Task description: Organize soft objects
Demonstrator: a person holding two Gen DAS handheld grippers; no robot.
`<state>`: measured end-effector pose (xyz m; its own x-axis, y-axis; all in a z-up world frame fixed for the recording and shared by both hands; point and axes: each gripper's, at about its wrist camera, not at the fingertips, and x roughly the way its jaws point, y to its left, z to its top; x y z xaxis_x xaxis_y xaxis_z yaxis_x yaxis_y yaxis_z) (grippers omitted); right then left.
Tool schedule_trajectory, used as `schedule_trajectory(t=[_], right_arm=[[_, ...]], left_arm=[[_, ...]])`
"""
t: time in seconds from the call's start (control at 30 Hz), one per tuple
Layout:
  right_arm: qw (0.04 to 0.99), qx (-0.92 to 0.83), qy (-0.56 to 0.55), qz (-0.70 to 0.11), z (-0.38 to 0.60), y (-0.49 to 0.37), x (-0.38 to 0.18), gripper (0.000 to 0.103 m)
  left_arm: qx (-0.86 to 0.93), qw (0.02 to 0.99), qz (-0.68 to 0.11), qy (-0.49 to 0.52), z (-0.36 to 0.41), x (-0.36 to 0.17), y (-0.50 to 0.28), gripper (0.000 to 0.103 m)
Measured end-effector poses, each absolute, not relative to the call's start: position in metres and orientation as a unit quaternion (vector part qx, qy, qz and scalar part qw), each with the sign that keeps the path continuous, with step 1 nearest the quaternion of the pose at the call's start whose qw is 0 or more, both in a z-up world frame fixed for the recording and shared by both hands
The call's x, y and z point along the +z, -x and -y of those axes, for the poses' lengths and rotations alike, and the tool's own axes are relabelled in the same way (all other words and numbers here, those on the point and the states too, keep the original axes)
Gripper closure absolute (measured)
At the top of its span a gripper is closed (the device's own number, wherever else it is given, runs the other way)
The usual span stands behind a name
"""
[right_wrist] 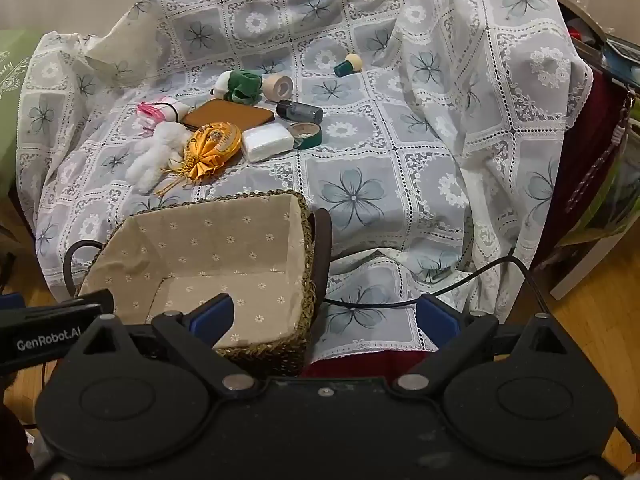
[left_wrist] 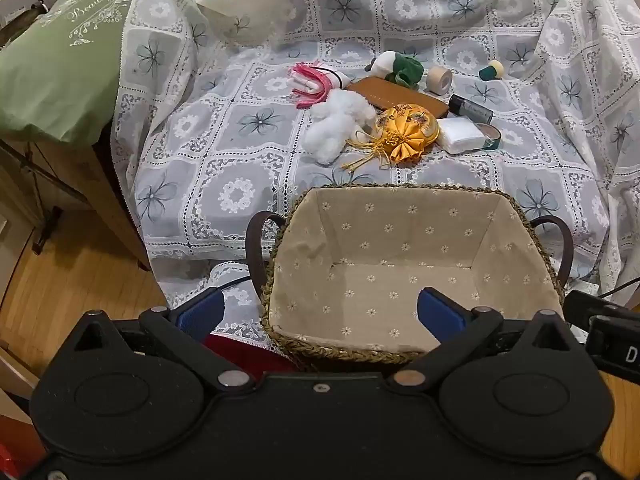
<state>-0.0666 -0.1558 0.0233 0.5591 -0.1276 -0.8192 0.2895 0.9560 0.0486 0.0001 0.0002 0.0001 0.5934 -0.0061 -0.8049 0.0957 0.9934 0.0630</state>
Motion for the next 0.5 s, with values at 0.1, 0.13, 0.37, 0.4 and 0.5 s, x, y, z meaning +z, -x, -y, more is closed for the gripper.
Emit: schedule_trajectory(t=[0.1,0.13,0.37,0.4,0.5], right_arm=[[0.879,-0.115,-0.092,-0.453,0.1561,0.0665,0.0250,0.004],[0.878,-0.115,-0.097,-0.455,0.1588,0.0667,0.0230,0.004],[0.875,-0.121,-0.095,-0.458,0.1563,0.0646,0.0228,0.004],[0.875,-0.121,-0.094,-0.459,0.1562,0.0645,0.0226,0.004],[0.875,-0.120,-0.095,-0.459,0.1575,0.0649,0.0227,0.004]], left_arm=[[-0.031,0.890,-0.452,-0.049,-0.0004,0.0001,-0.0002,0.004],[-0.032,0.890,-0.453,-0.048,-0.0005,0.0001,-0.0001,0.004],[-0.036,0.889,-0.454,-0.054,-0.0038,-0.0057,0.0010,0.004],[-0.036,0.889,-0.453,-0.054,-0.0041,-0.0058,0.0013,0.004],[-0.031,0.888,-0.456,-0.050,-0.0020,-0.0034,0.0003,0.004]])
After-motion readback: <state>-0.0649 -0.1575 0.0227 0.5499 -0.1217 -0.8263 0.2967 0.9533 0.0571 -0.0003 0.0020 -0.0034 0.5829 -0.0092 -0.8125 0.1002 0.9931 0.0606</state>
